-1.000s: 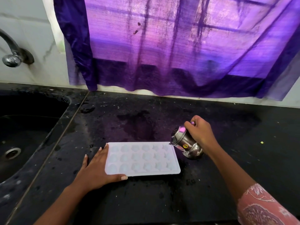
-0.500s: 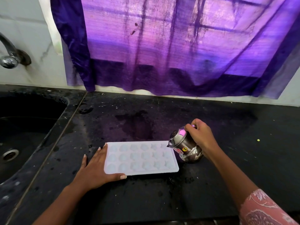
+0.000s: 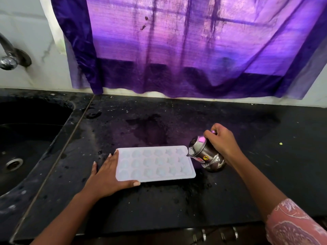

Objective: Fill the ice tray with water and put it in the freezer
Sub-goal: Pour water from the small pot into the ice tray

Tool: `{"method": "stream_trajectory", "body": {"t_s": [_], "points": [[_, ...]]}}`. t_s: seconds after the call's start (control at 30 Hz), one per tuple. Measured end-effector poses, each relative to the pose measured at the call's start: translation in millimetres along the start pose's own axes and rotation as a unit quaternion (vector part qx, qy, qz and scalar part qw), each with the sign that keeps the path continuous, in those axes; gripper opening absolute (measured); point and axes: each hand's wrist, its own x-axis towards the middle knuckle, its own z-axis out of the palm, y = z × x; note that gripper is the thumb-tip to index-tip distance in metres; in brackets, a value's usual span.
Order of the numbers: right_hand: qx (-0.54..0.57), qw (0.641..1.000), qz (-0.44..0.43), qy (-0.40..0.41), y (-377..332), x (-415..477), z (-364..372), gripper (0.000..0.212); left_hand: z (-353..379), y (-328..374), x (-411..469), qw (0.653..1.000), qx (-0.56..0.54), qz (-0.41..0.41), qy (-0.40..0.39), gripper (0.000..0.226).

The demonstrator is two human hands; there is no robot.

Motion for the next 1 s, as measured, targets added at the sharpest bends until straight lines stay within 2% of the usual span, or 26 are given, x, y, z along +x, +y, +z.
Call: {"method": "stream_trajectory", "body": {"t_s": [1.0], "points": [[-0.024,1.000,-0.014,-0.015,-10.3,-2.9,-0.2,0.028,0.2,-0.1,0.9,1.000,0.002,-0.002,-0.001,0.135]]}}
